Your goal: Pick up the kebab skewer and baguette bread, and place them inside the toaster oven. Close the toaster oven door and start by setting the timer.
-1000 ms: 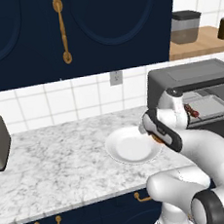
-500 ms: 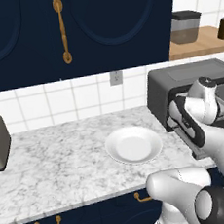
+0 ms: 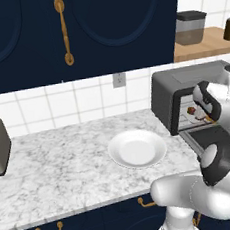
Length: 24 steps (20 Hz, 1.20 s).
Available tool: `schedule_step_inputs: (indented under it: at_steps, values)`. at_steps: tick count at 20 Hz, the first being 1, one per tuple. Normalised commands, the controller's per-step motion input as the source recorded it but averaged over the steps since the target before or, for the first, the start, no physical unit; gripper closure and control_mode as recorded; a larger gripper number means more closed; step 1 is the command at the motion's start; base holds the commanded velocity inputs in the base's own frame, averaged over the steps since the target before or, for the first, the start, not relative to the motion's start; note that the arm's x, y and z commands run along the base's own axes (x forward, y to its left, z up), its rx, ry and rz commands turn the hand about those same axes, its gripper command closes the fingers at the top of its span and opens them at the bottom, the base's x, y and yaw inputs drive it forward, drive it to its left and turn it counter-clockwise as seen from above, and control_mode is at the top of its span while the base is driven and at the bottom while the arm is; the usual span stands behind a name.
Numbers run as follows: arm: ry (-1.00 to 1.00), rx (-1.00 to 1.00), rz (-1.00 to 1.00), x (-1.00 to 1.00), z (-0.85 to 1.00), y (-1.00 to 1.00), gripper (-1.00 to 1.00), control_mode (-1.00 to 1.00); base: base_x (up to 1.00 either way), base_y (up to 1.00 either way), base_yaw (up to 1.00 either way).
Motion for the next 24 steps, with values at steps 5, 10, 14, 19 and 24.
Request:
schedule_step_inputs:
  at_steps: [5, 10, 14, 19, 24]
  values:
    - [0.11, 0.0, -0.01, 0.26, 0.0, -0.93, 1.0, -1.0, 0.0, 0.0, 0.0]
    - [0.06, 0.01, -0.02, 0.17, 0.0, -0.56, 1.0, -1.0, 0.0, 0.0, 0.0]
    - [0.0, 0.1, -0.02, 0.02, -0.12, -0.32, 1.0, -1.0, 0.0, 0.0, 0.0]
    - [-0.03, 0.11, -0.04, 0.18, -0.2, -0.03, 1.0, -1.0, 0.0, 0.0, 0.0]
    - [-0.04, 0.01, -0.01, 0.15, -0.18, 0.0, 1.0, -1.0, 0.0, 0.0, 0.0]
